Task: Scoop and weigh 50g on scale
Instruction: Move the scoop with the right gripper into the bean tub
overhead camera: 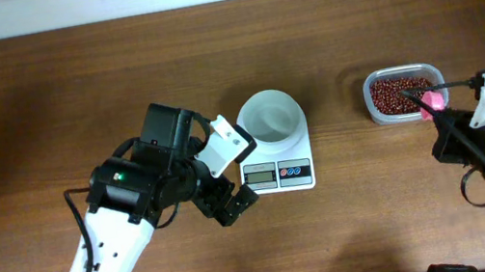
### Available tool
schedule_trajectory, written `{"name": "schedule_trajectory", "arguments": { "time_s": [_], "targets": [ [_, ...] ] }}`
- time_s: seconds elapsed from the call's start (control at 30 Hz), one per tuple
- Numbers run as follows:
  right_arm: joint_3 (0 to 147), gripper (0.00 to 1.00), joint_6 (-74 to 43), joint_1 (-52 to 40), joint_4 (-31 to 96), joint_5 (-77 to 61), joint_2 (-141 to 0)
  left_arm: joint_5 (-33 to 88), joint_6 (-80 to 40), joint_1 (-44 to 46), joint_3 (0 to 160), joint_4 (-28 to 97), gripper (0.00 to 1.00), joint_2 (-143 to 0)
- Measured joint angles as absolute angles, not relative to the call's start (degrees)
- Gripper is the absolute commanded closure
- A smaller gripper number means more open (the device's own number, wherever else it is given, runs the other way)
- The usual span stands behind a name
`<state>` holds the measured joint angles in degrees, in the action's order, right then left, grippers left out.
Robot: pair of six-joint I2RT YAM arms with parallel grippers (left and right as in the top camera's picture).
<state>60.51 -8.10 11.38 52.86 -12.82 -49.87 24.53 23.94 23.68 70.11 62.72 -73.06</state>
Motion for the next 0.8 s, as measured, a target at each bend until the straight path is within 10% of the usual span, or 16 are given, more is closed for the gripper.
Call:
{"name": "schedule_trajectory", "arguments": {
  "time_s": [0.8],
  "targets": [
    [60.6,0.96,0.03,11.4,35.29,2.57,-84.14,24.34,23.92,23.68,70.13,62.59,0.01,-73.06]
  ]
}}
